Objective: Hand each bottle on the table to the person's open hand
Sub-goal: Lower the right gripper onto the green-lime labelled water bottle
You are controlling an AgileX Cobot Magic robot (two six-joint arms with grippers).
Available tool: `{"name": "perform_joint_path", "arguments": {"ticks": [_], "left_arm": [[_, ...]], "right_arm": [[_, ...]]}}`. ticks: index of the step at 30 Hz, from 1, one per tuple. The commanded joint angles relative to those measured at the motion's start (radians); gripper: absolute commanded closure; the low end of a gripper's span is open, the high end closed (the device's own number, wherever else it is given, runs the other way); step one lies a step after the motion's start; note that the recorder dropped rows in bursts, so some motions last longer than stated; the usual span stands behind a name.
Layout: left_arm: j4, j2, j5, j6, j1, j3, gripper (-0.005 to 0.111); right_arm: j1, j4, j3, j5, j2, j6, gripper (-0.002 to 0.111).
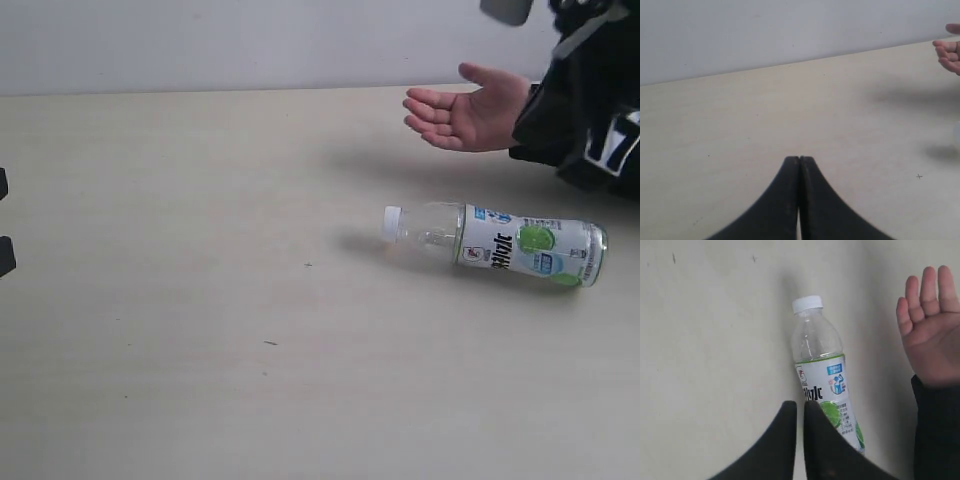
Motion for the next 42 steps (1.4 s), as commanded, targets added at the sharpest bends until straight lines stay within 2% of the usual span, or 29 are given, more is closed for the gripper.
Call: {"name": "perform_joint_path", "arguments": {"ticks": [1,6,9,20,28,42], "left_arm": [[0.005,-0.002,-0.002,-0.004,0.003,0.005,0.107],[0.005,-0.002,-0.002,-0.004,0.003,0.005,0.107],[0.005,-0.002,-0.002,-0.004,0.003,0.005,0.107],[0.005,-0.002,-0.001,-0.004,0.003,0.005,0.107],[0.005,-0.002,-0.001,-0.004,0.003,0.005,0.107],[0.005,-0.002,-0.001,-0.004,0.003,0.005,0.107]], "right_arm": [[0.001,-0.008,0.004,-0.021,0.131,-0.103,0.08],[0.001,-0.038,0.004,-0.09,0.26,-0.113,0.039],[0.001,-0.079,0.004,-0.155,0.313,-0.113,0.028],[0.001,-0.201,0.004,-0.217,0.439,-0.062,0.028],[-0.001,-0.343,0.009,-0.211,0.449,0.072,0.028],[-0.007,-0.36,0.009,-0.243,0.471,0.072,0.028]]}}
